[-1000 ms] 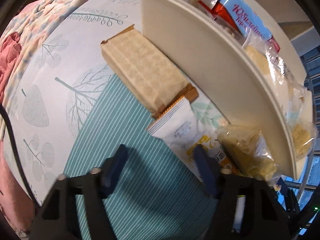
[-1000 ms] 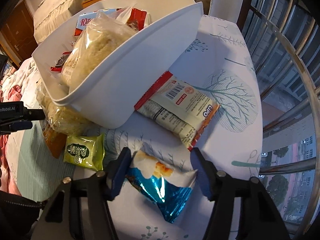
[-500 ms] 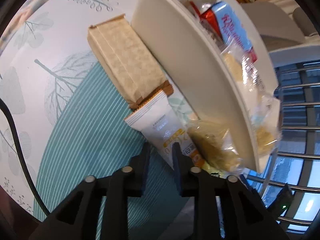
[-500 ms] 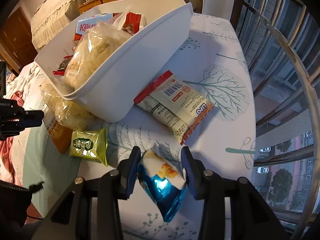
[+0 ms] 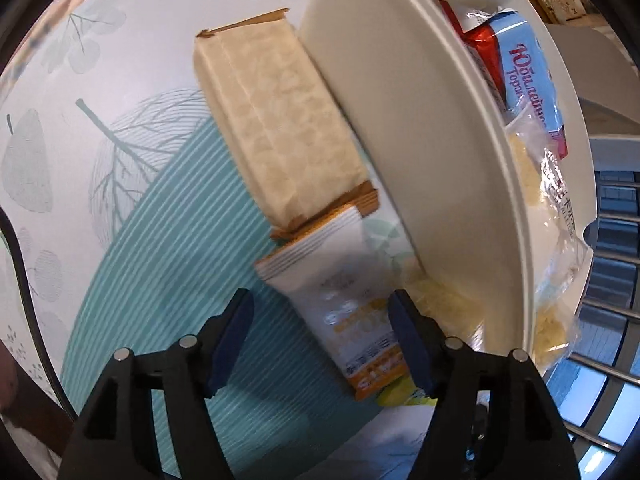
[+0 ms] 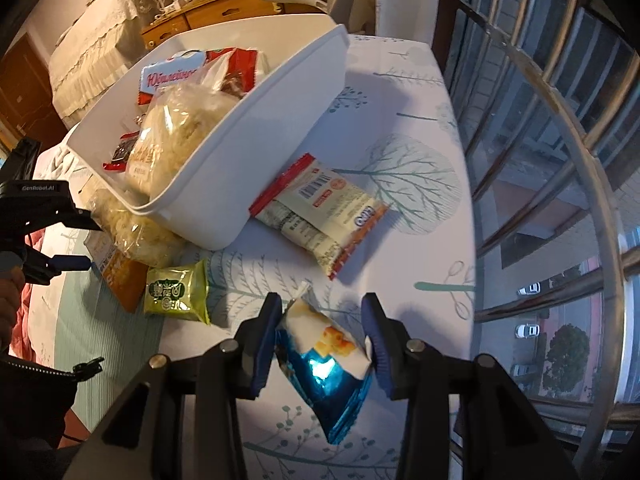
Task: Organize snacks
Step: 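Grasp the blue-and-white packet with the right tool while the left tool grasps the white oat bar, then carry the blue packet and oat bar over the white basket with both tools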
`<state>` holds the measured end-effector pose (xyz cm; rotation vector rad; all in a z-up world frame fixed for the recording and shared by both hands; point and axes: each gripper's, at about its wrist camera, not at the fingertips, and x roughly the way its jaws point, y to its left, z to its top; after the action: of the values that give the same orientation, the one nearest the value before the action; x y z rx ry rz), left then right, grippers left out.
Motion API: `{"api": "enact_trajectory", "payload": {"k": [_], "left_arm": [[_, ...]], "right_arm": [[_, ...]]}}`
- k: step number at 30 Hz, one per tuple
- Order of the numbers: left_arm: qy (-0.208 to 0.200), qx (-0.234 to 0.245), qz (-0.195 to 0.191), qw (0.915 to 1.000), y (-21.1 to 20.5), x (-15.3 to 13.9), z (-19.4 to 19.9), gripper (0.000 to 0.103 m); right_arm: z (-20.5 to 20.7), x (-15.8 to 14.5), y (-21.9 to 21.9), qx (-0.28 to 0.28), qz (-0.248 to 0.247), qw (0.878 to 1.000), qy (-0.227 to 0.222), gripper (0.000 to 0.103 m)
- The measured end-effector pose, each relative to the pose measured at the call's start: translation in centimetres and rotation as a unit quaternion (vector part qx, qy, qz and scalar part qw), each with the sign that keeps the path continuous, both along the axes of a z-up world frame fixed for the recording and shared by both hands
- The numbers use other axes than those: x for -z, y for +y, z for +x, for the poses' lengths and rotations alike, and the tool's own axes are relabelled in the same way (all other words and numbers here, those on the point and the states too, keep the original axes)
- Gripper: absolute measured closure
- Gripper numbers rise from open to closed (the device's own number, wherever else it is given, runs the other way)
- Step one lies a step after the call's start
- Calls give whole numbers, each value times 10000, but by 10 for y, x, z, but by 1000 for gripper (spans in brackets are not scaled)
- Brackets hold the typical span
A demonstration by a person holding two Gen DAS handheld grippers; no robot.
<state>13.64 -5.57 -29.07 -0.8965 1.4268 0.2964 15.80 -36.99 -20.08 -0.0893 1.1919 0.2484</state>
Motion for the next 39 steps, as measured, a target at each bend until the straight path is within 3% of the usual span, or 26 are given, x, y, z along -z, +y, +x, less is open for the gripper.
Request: {"api": "enact_trajectory", "payload": {"k": [8, 14, 25, 30, 39], "left_arm": [[589, -251, 749, 9951, -19, 3, 18, 37], [799, -161, 1353, 9875, -34, 3, 21, 56], [780, -106, 662, 9947, -9, 11, -1, 60], [827, 141, 459, 9954, 5, 5, -23, 61], [400, 1065, 610, 9916, 41, -48, -39, 62]], "right_arm": [[8, -1, -13, 261, 24, 9997, 30, 62], [8, -2, -15, 315, 37, 9995, 22, 62], [11, -18, -3, 343, -14, 9992, -205, 62], [9, -35, 12, 311, -61, 9986, -415, 62], [4, -68, 55, 337, -41, 9962, -806, 62]]}}
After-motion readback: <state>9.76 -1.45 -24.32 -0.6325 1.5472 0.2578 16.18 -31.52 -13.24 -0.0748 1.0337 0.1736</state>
